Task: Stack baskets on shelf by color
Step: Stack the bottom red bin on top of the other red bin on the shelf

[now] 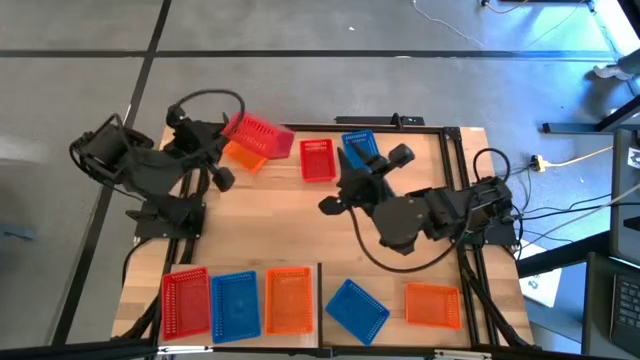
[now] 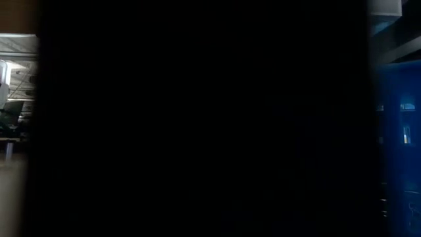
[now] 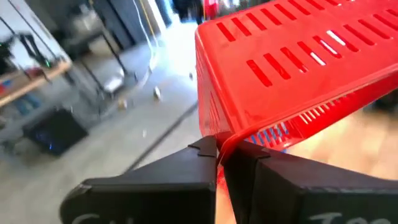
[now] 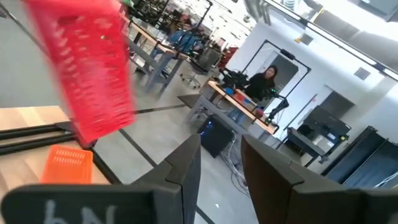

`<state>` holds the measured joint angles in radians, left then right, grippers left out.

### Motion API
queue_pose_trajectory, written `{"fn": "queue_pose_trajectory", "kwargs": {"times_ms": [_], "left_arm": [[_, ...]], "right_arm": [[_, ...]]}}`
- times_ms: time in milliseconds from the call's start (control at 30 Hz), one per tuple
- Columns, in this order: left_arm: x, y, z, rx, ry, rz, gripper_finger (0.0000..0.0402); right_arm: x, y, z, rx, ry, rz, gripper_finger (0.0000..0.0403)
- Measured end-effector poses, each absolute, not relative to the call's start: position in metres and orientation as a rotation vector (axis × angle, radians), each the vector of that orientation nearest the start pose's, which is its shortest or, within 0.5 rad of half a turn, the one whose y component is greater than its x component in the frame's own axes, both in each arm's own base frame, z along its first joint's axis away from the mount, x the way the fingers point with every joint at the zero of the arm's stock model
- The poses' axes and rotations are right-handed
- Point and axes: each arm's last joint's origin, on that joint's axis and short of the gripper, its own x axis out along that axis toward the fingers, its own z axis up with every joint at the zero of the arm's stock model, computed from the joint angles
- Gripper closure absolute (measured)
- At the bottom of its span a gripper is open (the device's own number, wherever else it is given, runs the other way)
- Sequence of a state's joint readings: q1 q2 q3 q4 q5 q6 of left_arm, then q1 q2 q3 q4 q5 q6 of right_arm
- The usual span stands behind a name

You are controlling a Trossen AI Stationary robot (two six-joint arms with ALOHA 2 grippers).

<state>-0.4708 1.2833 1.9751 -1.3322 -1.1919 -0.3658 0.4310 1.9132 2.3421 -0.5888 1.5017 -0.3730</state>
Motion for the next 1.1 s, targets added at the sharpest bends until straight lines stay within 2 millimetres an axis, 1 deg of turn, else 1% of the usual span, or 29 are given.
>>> {"fn": "queue_pose_trajectory", "kwargs": {"times_ms": [100,133,167,267,367,433,567,700,833,900,1000,1100], "left_arm": [[0.140,-0.042,0.502,0.056,0.389,0.749,0.0401],[0.138,-0.041,0.500,0.006,0.394,0.743,0.0401],[0.136,-0.041,0.500,-0.027,0.394,0.719,0.0401],[0.124,-0.041,0.502,-0.153,0.418,0.584,0.0401],[0.108,-0.036,0.500,-0.320,0.438,0.527,0.0401],[0.099,-0.034,0.498,-0.385,0.466,0.472,0.0401],[0.087,-0.031,0.493,-0.452,0.517,0.390,0.0401],[0.076,-0.026,0.481,-0.517,0.564,0.357,0.0401],[0.063,-0.024,0.466,-0.654,0.644,0.298,0.0401],[0.057,-0.024,0.461,-0.730,0.708,0.237,0.0401],[0.049,-0.024,0.459,-0.849,0.792,0.158,0.0401],[0.042,-0.023,0.459,-0.975,0.853,0.118,0.0401]], "right_arm": [[0.350,0.129,0.498,-0.470,0.294,-1.041,0.0286],[0.349,0.129,0.498,-0.461,0.288,-1.037,0.0286],[0.349,0.129,0.498,-0.455,0.285,-1.035,0.0286],[0.350,0.126,0.498,-0.454,0.288,-1.048,0.0286],[0.351,0.123,0.498,-0.448,0.287,-1.056,0.0286],[0.351,0.122,0.498,-0.422,0.272,-1.062,0.0286],[0.351,0.121,0.498,-0.405,0.262,-1.066,0.0286],[0.351,0.122,0.498,-0.363,0.236,-1.061,0.0286],[0.352,0.122,0.498,-0.331,0.217,-1.059,0.0286],[0.352,0.122,0.498,-0.313,0.207,-1.059,0.0286],[0.352,0.122,0.498,-0.284,0.189,-1.061,0.0286],[0.352,0.122,0.498,-0.242,0.165,-1.064,0.0286]]}}
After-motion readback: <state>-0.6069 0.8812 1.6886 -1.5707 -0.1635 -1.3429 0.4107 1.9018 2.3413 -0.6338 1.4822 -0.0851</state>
